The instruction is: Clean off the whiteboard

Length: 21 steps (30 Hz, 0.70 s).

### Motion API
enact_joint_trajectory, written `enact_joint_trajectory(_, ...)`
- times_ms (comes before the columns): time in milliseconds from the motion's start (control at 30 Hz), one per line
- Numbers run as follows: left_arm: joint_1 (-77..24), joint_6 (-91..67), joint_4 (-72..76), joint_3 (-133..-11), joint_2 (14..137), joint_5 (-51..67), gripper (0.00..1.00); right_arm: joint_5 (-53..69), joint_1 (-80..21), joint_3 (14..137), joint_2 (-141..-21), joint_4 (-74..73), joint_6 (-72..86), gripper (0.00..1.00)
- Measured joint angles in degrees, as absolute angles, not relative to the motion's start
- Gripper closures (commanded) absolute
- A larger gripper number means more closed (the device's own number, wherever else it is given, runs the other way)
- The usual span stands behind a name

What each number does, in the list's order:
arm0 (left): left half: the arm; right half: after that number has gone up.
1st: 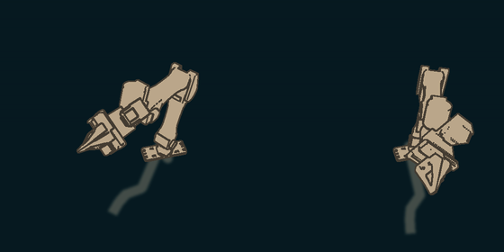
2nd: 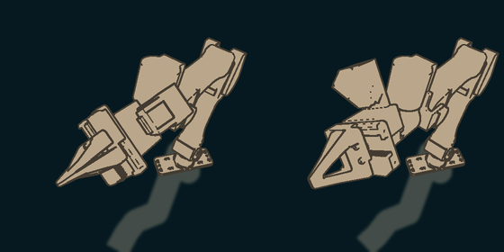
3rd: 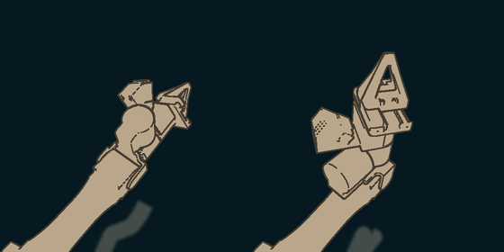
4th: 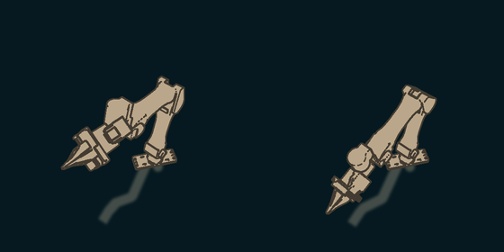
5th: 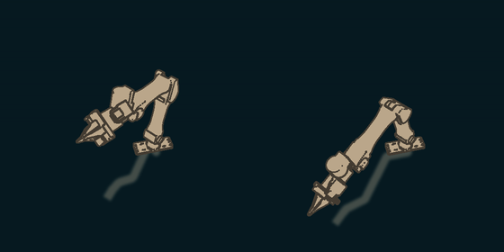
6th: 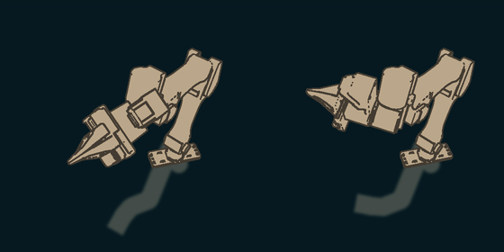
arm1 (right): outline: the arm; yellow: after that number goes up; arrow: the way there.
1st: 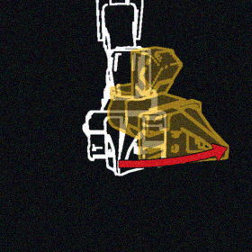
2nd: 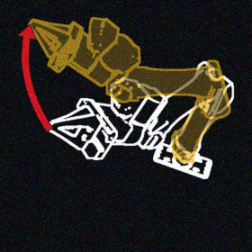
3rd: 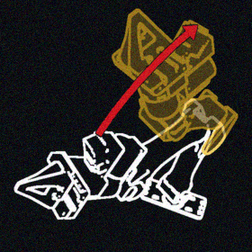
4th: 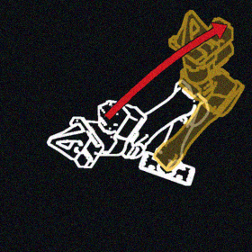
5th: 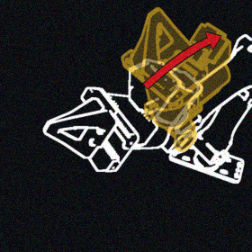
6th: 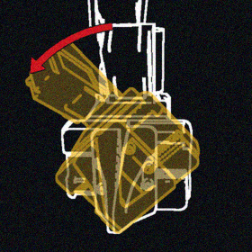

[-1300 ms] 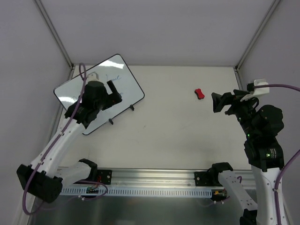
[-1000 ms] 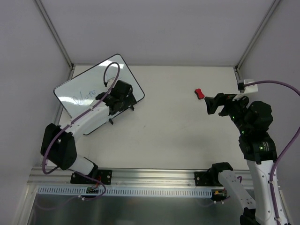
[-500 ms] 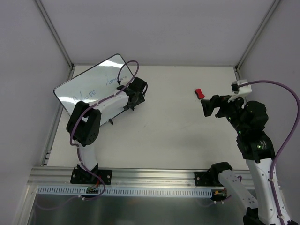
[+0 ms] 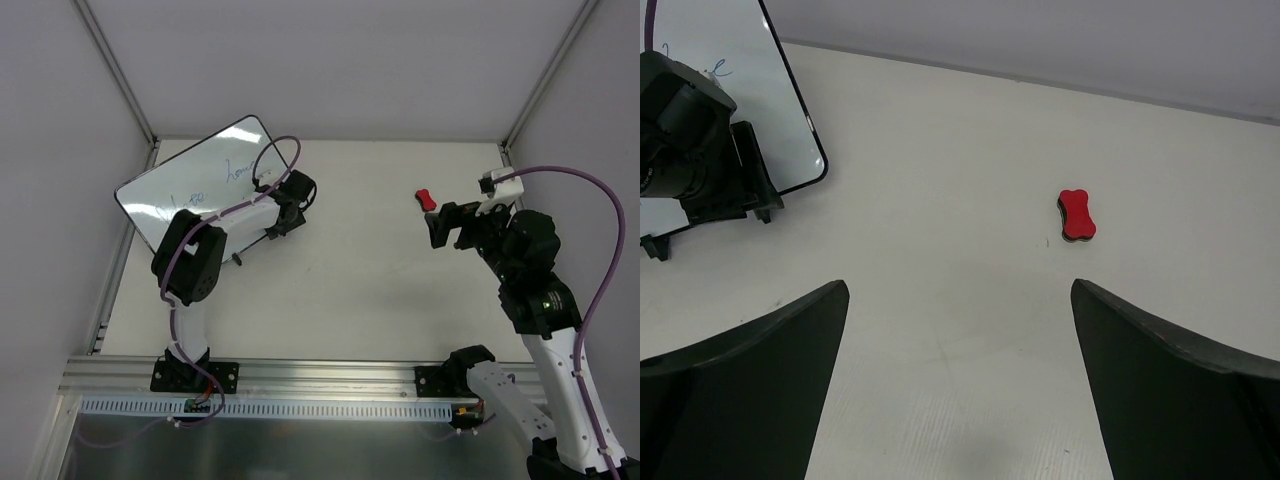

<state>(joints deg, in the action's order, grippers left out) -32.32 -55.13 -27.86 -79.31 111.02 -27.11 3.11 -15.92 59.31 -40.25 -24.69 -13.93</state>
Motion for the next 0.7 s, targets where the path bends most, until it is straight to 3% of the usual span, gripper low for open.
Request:
enact_joint_trajectory(367, -32.3, -55.6, -28.7, -81.0, 114.0, -27.2, 0.53, 1.9, -16.6, 58.4, -40.2, -24.7, -15.2, 0.01)
enact_joint_trajectory(500, -32.3, -55.7, -28.8, -81.5, 115.1, -27.3, 0.61, 1.8, -16.8, 58.4, -40.0, -24.7, -15.5, 0.01)
enact_joint_trajectory(700, -32.3, -55.9, -29.5, -81.7, 115.3, -27.5, 0.85, 1.7, -17.0, 58.2, -39.7, -24.7, -15.7, 0.01)
